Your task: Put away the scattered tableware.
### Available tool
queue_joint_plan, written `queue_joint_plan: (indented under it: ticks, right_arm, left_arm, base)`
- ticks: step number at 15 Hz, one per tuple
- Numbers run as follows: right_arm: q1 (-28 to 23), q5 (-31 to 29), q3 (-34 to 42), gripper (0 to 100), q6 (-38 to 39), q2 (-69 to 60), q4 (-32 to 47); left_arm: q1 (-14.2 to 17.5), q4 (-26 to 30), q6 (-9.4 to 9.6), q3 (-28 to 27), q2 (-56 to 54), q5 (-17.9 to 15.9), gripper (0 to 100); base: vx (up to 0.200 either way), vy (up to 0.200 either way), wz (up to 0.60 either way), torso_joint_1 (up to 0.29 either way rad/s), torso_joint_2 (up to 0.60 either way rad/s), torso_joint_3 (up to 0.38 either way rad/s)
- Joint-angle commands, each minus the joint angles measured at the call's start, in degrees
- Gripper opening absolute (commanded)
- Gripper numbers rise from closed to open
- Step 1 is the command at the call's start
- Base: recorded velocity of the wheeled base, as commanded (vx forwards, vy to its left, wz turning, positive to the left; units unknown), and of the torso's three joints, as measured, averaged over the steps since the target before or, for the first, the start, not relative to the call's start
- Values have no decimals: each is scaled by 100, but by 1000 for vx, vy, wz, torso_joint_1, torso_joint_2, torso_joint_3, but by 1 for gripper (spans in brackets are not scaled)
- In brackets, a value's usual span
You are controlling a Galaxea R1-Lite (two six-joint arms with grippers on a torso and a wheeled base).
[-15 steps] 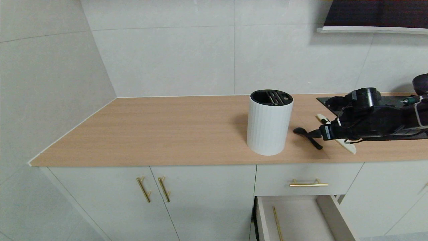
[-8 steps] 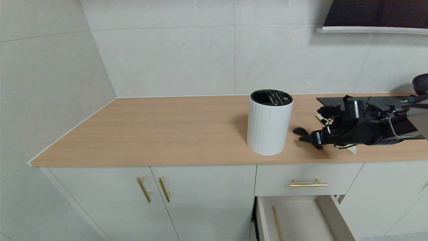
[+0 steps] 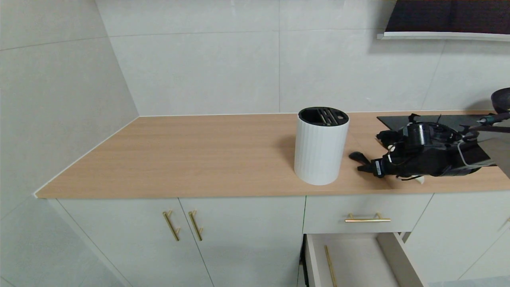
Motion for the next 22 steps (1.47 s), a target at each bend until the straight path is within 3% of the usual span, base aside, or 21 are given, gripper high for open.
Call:
queue_joint_plan:
  ticks: [1, 8, 10, 12, 14, 18, 20, 22]
  right_arm:
    - [11, 3, -3, 0, -7, 47, 18]
    - [11, -32, -30, 0, -7, 30, 35]
    - [11, -313, 94, 0, 45, -357, 115]
    - [2, -753, 621, 0, 502, -1157, 220]
    - [11, -779, 1210, 0, 871, -2001, 343]
    - [11, -973, 2212, 0, 1443, -3337, 1327]
    - [46, -1456, 2678, 0, 1662, -3820, 1864]
    - [486, -1474, 3354, 0, 1785, -4356, 1978]
  left_arm:
    - [2, 0, -2, 1, 0, 2, 100]
    - [2, 0, -2, 1, 0, 2, 100]
    - [2, 0, -2, 1, 0, 2, 100]
    - [2, 0, -2, 1, 0, 2, 100]
    - [2, 0, -2, 1, 0, 2, 100]
    - [2, 0, -2, 1, 0, 2, 100]
    - [2, 0, -2, 1, 0, 2, 100]
    - [2, 0, -2, 1, 0, 2, 100]
  base:
    - [0, 0, 0, 0, 0, 0]
    - [0, 0, 0, 0, 0, 0]
    - [0, 0, 0, 0, 0, 0]
    - [0, 0, 0, 0, 0, 0]
    - [0, 0, 0, 0, 0, 0]
    - [0, 0, 0, 0, 0, 0]
    - [0, 0, 0, 0, 0, 0]
    - [0, 0, 0, 0, 0, 0]
